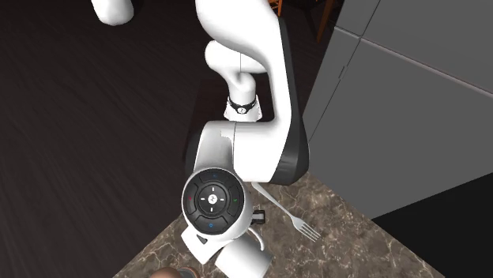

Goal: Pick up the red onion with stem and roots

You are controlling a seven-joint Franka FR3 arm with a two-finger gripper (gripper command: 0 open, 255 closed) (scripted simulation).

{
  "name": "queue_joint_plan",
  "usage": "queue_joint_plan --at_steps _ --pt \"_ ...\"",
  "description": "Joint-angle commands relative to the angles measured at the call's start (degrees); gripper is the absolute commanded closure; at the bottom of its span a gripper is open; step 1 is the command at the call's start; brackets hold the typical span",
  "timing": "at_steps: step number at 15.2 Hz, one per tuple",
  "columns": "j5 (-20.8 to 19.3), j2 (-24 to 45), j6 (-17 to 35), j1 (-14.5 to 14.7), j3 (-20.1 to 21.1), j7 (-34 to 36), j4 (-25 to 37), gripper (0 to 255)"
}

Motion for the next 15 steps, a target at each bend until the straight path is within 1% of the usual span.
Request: queue_joint_plan --at_steps 1,13,15 --pt "0.0 -0.5 -1.4 -0.1 -0.1 0.0 0.8 255" --pt "0.0 -3.5 -10.3 -0.1 -0.1 0.1 6.7 255" --pt "0.0 -3.6 -10.4 -0.1 -0.1 0.1 6.8 255"
